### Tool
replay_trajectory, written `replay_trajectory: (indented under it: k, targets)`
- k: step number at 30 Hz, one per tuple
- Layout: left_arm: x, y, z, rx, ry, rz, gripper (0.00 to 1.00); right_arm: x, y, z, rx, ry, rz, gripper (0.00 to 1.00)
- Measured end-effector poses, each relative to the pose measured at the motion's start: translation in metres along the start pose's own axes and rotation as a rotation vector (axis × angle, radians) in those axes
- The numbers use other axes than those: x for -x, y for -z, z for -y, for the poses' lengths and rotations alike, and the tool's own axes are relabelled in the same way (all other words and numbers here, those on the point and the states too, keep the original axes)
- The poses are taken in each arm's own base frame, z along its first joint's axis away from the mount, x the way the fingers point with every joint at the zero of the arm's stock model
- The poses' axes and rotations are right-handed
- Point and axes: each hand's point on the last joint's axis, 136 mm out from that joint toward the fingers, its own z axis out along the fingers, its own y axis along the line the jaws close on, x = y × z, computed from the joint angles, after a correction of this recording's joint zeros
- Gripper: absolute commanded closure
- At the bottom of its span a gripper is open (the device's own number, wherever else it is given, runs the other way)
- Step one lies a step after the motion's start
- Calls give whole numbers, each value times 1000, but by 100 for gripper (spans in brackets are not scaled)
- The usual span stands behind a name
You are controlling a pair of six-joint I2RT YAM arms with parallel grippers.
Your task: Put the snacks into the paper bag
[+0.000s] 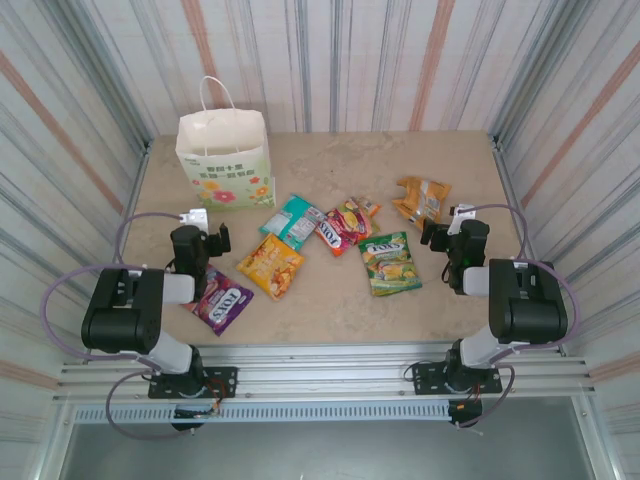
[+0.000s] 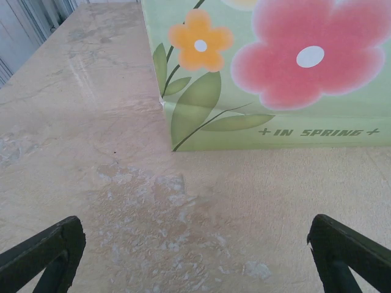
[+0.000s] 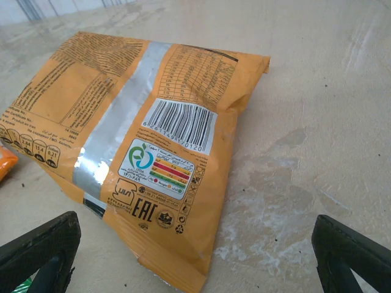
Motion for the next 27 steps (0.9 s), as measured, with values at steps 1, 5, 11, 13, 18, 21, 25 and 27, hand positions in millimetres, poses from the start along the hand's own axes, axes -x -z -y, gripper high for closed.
replay_trajectory:
  k: [1, 5, 11, 13, 18, 21, 25, 27]
  targets:
    - [0, 0, 0, 0, -2, 0, 1, 0, 0, 0, 0, 0, 0, 1]
    - [0, 0, 0, 0, -2, 0, 1, 0, 0, 0, 0, 0, 0, 1]
    - [0, 0, 0, 0, -3, 0, 1, 0, 0, 0, 0, 0, 0, 1]
    - [0, 0, 0, 0, -4, 0, 1, 0, 0, 0, 0, 0, 0, 1]
    - [0, 0, 0, 0, -8, 0, 1, 0, 0, 0, 0, 0, 0, 1]
    - [0, 0, 0, 0, -9, 0, 1, 0, 0, 0, 0, 0, 0, 1]
    - [0, 0, 0, 0, -9, 0, 1, 0, 0, 0, 0, 0, 0, 1]
    - [0, 0, 0, 0, -9, 0, 1, 0, 0, 0, 0, 0, 0, 1]
